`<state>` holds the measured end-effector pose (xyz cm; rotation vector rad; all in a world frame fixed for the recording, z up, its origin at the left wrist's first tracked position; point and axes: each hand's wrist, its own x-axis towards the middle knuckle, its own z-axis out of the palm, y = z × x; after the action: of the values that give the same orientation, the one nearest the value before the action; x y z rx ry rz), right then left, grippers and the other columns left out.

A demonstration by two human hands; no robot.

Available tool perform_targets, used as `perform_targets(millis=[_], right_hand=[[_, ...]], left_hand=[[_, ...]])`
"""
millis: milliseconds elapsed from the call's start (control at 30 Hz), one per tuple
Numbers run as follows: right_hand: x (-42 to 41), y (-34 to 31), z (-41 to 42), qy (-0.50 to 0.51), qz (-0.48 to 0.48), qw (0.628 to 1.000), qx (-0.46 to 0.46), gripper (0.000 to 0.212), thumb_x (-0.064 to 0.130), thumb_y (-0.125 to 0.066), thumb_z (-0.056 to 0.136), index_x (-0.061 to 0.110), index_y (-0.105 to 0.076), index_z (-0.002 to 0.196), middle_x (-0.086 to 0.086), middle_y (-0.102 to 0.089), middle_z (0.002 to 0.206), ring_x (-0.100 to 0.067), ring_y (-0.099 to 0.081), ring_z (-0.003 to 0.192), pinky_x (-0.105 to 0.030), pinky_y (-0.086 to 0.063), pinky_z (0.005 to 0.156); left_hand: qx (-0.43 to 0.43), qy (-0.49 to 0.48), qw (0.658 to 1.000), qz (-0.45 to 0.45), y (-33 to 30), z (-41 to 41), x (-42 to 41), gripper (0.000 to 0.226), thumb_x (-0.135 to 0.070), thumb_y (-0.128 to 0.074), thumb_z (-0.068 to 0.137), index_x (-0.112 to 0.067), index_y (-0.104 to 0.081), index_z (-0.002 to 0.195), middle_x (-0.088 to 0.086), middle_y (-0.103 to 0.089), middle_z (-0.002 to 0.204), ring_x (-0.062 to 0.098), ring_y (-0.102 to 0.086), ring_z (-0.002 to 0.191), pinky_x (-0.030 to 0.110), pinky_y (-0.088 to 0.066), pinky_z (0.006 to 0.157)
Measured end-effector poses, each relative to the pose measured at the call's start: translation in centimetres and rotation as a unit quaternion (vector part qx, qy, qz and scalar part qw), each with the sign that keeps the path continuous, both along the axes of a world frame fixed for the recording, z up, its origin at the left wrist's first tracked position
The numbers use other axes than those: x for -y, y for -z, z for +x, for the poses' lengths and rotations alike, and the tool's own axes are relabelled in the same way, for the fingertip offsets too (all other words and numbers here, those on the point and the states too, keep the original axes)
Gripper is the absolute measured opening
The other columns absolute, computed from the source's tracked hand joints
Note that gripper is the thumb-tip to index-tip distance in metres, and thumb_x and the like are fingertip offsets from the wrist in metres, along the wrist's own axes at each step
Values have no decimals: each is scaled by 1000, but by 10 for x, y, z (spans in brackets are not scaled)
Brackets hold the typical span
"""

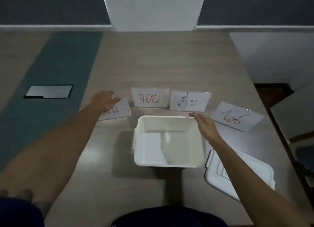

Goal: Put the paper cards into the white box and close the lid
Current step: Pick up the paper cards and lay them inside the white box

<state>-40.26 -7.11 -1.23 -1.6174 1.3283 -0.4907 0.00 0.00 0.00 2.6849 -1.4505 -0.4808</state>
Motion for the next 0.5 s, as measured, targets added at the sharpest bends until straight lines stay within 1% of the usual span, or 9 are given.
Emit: perform_targets(millis=[33,100,167,233,300,367,433,500], right_hand=[[0,2,2,3,8,1000,9,37,39,-41,101,23,-69,120,8,-63,120,-6,-50,113,-21,-34,93],[1,7,1,13,17,1000,18,35,37,-41,102,24,-70,117,11,-63,116,-4,-51,112,-13,-35,86],[1,15,2,27,26,999,20,33,34,-42,102,23,-70,116,8,-65,115,-9,-54,113,-10,-35,83],[1,20,5,44,53,997,30,34,35,-44,101,21,-69,118,5,-65,120,-12,-54,116,-16,-37,87],[2,22,8,57,84,994,44,36,38,-45,101,19,-67,122,7,-62,122,-10,-52,118,-22,-34,94],[5,25,12,63,88,993,48,38,41,-46,100,18,-65,123,7,-62,122,-10,-52,117,-24,-34,95],[6,28,14,66,84,993,41,42,43,-46,99,16,-63,127,3,-62,127,-11,-52,118,-25,-34,96],[8,29,18,65,74,995,25,47,45,-45,99,13,-60,130,-1,-60,133,-16,-52,123,-27,-34,99]], left_hand=[[2,3,1000,10,2,1,2,66,-58,-42,91,-11,-50,136,23,-57,132,40,-50,123,46,-40,102],[-12,12,999,30,7,2,4,61,-58,-39,92,-13,-54,131,21,-64,123,38,-59,111,42,-44,94],[-51,18,997,47,12,0,6,55,-56,-37,94,-14,-60,122,18,-68,115,34,-63,101,38,-46,86],[-62,27,996,58,16,4,6,52,-52,-34,96,-12,-64,111,17,-69,112,34,-63,99,38,-46,84],[-54,27,996,62,18,7,7,49,-46,-33,98,-9,-64,102,19,-68,107,35,-62,97,38,-45,82],[-48,30,997,50,19,6,8,44,-40,-32,100,-8,-62,99,21,-68,104,35,-62,92,38,-45,78],[-42,32,998,38,23,3,6,38,-36,-32,101,-9,-59,97,22,-68,97,32,-61,81,34,-43,70],[-32,24,999,17,25,1,3,34,-35,-32,101,-12,-56,94,22,-69,90,28,-57,70,32,-42,65]])
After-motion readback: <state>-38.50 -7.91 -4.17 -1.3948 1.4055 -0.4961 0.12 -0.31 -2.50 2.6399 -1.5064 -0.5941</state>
